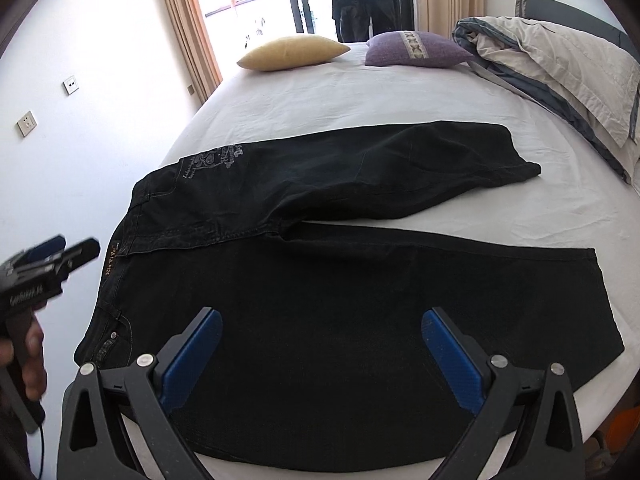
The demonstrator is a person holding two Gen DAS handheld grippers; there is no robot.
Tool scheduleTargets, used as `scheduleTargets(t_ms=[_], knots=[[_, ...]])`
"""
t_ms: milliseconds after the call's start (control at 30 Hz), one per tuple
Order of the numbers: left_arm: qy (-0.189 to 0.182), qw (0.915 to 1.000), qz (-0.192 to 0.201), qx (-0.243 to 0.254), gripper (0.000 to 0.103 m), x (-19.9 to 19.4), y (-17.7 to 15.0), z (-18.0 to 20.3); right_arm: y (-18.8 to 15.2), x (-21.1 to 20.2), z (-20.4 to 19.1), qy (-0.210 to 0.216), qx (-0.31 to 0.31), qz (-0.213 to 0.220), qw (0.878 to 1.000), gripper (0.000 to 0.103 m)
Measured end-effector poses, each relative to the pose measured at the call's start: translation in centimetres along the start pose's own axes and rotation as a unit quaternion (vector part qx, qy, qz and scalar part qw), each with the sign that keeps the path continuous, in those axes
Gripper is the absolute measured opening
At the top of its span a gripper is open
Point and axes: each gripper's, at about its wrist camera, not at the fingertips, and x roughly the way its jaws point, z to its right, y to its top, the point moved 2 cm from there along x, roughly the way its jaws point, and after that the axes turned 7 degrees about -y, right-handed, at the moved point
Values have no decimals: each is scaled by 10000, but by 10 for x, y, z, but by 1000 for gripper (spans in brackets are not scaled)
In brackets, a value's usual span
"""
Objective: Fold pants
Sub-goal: 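Grasp the jeans waistband with the left gripper while the right gripper grasps the waistband beside it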
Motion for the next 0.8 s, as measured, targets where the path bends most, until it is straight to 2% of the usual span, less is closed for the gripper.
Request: scheduleTargets(t_ms=[67,133,200,267,333,400,433,567,667,800], knots=[[-285,9991,-104,301,103,26,33,-16,12,10,2,214,-90,-36,9997,94],[-703,9953,-403,526,103,59,65,-30,26,21,4,420,-179,-60,9989,92],[-530,9934,-577,843,103,87,92,-40,42,34,6,565,-306,-81,9979,88],[-472,9896,-731,1142,103,113,116,-48,57,48,9,747,-440,-111,9962,79],[-439,9855,-966,1323,103,139,136,-52,73,61,12,886,-602,-78,9942,77],[-593,9799,-1283,1406,103,167,145,-55,91,74,12,1102,-894,-58,9899,74],[-735,9756,-1468,1456,99,180,148,-55,101,80,12,1227,-1098,-48,9863,71],[-854,9647,-2015,1463,64,230,159,-59,143,100,6,1631,-1871,8,9687,70],[-921,9579,-2316,1427,63,256,161,-65,178,118,-5,1855,-2277,-8,9559,69],[-945,9508,-2482,1597,64,265,160,-62,211,153,-32,1842,-2894,-161,9392,64]])
